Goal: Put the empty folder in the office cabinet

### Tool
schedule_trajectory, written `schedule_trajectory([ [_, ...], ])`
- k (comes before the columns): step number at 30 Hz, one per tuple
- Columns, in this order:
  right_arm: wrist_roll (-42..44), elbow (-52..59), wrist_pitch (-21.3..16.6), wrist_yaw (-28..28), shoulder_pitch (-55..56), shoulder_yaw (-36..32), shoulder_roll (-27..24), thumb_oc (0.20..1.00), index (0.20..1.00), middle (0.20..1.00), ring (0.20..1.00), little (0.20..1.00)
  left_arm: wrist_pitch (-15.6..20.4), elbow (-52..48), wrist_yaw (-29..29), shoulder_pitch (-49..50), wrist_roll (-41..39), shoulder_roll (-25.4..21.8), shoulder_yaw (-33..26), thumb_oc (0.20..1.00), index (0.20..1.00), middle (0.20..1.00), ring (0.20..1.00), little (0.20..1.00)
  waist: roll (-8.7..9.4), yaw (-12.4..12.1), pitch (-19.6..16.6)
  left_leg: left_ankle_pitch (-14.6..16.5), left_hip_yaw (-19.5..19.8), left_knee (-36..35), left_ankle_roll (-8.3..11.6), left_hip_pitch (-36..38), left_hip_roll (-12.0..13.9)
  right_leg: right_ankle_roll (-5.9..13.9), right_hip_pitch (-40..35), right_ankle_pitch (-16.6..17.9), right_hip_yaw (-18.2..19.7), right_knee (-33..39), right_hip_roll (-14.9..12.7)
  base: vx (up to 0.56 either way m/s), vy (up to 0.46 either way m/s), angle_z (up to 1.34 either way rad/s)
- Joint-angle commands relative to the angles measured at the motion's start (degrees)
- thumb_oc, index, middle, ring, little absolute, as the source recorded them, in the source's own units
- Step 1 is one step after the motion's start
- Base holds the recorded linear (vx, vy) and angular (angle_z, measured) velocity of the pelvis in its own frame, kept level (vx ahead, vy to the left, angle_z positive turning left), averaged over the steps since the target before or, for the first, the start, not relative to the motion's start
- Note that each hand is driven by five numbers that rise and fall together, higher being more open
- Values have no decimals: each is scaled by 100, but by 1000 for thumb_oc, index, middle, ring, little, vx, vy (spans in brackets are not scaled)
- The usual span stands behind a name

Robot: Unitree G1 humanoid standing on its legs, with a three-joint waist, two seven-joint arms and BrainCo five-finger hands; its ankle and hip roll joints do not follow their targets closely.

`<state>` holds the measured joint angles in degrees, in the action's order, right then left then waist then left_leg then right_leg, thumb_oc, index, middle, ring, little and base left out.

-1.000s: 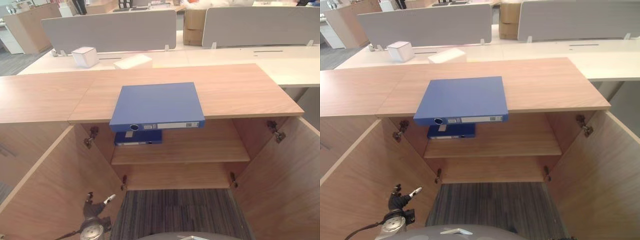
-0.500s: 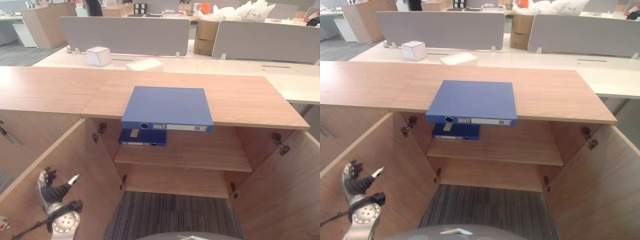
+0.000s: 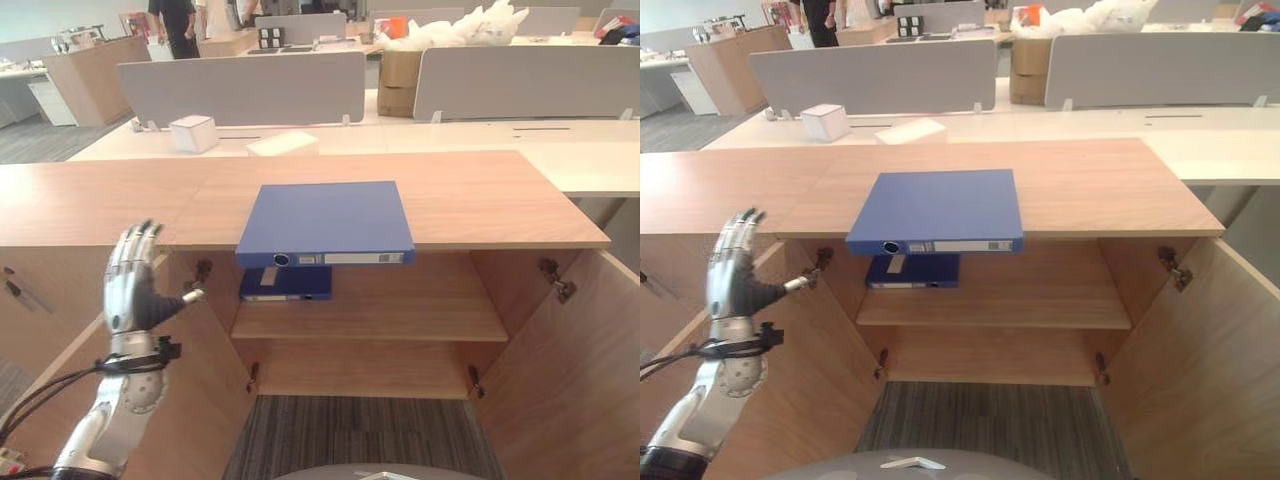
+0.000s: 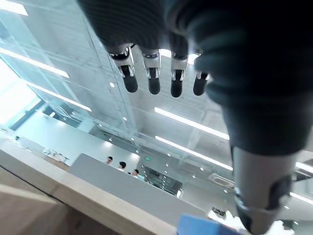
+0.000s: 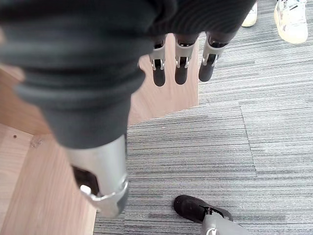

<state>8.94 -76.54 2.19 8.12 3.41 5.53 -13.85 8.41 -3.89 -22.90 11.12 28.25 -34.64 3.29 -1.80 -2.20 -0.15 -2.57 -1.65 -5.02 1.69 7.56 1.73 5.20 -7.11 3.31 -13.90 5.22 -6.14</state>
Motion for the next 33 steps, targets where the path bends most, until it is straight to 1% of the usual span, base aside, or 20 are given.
schedule_trajectory([
  [1, -126, -236, -154, 142, -504, 270, 57, 1000, 1000, 1000, 1000, 1000, 365, -288, 153, -423, 305, -436, -63, 1000, 1000, 1000, 1000, 1000, 286, 54, 74, 796, 121, 2, 123, 151, -78, 277, 1, -306, 79, -22, -173, 12, -7, -7],
  [4, -96, -253, -175, 141, -494, 307, 66, 1000, 1000, 1000, 1000, 1000, 547, -490, 452, -607, 397, -653, 415, 1000, 1000, 1000, 1000, 1000, 271, 126, 45, 814, 97, 2, 116, 166, -73, 280, 3, -312, 109, -22, -163, 18, -10, -11],
  [9, -83, -193, -209, 139, -465, 372, 90, 1000, 1000, 1000, 1000, 1000, 640, -543, 602, -743, 461, -768, 752, 1000, 1000, 1000, 1000, 1000, 262, 175, 27, 828, 68, 2, 112, 188, -69, 282, 7, -319, 161, -22, -151, 3, -2, -1],
  [14, -96, -254, -190, 131, -432, 355, 102, 1000, 1000, 1000, 1000, 1000, 669, -564, 651, -768, 492, -801, 837, 1000, 1000, 1000, 1000, 1000, 245, 187, 6, 839, 47, 2, 107, 196, -75, 287, 7, -321, 174, -22, -148, 15, -5, -4],
  [21, -129, -293, -191, 109, -407, 392, 104, 1000, 1000, 1000, 1000, 1000, 683, -524, 643, -944, 723, -1000, 937, 1000, 1000, 1000, 1000, 1000, 220, 237, -27, 852, 19, 2, 112, 203, -72, 286, -2, -334, 197, -22, -149, 0, 0, 0],
  [27, -136, -267, -204, 96, -400, 441, 100, 1000, 1000, 1000, 1000, 1000, 615, -302, 577, -1188, 954, -1102, 1051, 1000, 1000, 1000, 1000, 1000, 219, 259, -65, 869, 5, 2, 118, 224, -75, 287, -9, -343, 218, -22, -146, 0, 0, 0],
  [28, -145, -254, -202, 89, -411, 464, 104, 1000, 1000, 1000, 1000, 1000, 536, -146, 521, -1284, 1051, -1096, 1082, 1000, 1000, 1000, 1000, 1000, 221, 273, -78, 875, 1, 2, 120, 230, -74, 288, -12, -344, 223, -22, -147, 0, 0, 0],
  [30, -149, -253, -200, 88, -420, 468, 104, 1000, 1000, 1000, 1000, 1000, 495, -44, 467, -1345, 1101, -1088, 1095, 1000, 1000, 1000, 1000, 1000, 222, 274, -82, 877, -5, 2, 122, 233, -71, 289, -11, -344, 226, -22, -148, 0, 0, 0],
  [32, -171, -264, -187, 79, -419, 495, 109, 1000, 1000, 1000, 1000, 1000, 335, 258, 340, -1474, 1221, -1023, 1086, 1000, 1000, 1000, 1000, 1000, 223, 295, -102, 882, -12, 2, 123, 242, -67, 288, -18, -349, 238, -22, -148, 17, 0, -6],
  [33, -171, -263, -186, 78, -420, 495, 107, 1000, 1000, 1000, 1000, 1000, 333, 270, 331, -1482, 1225, -1019, 1093, 1000, 1000, 1000, 1000, 1000, 221, 295, -101, 883, -13, 2, 124, 242, -67, 288, -19, -350, 239, -22, -148, 18, 1, -7],
])
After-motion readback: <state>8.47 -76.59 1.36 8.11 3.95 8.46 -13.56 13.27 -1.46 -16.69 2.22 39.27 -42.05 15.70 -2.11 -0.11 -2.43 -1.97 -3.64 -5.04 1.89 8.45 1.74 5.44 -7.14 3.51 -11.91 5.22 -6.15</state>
